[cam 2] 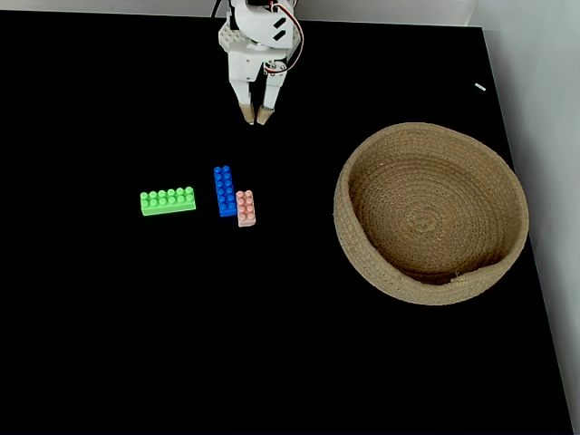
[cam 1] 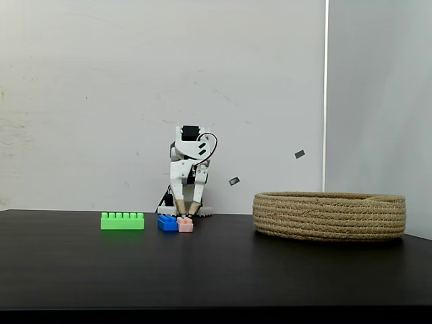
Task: Place the lego blocks in the tray
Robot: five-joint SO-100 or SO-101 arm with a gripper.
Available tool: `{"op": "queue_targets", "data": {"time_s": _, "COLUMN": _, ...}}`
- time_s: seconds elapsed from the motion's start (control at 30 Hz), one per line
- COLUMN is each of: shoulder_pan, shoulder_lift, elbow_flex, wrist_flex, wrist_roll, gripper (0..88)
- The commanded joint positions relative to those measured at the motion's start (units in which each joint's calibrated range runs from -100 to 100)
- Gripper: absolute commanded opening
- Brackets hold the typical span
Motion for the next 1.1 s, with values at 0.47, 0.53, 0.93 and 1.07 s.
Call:
{"op": "queue_targets", "data": {"time_s": 0.47, "shoulder_pan": 5.18, "shoulder_lift": 25.91, "elbow_flex": -21.43, "wrist_flex": -9.14, "wrist_roll": 4.15, "gripper": 30.3}}
{"op": "queue_targets", "data": {"time_s": 0.53, "shoulder_pan": 6.08, "shoulder_lift": 30.90, "elbow_flex": -24.98, "wrist_flex": -9.56, "wrist_roll": 4.98, "gripper": 31.1}}
{"op": "queue_targets", "data": {"time_s": 0.93, "shoulder_pan": 10.87, "shoulder_lift": 52.05, "elbow_flex": -39.85, "wrist_flex": -12.47, "wrist_roll": 8.99, "gripper": 33.1}}
{"op": "queue_targets", "data": {"time_s": 1.07, "shoulder_pan": 12.35, "shoulder_lift": 56.26, "elbow_flex": -43.77, "wrist_flex": -12.47, "wrist_roll": 10.79, "gripper": 33.2}}
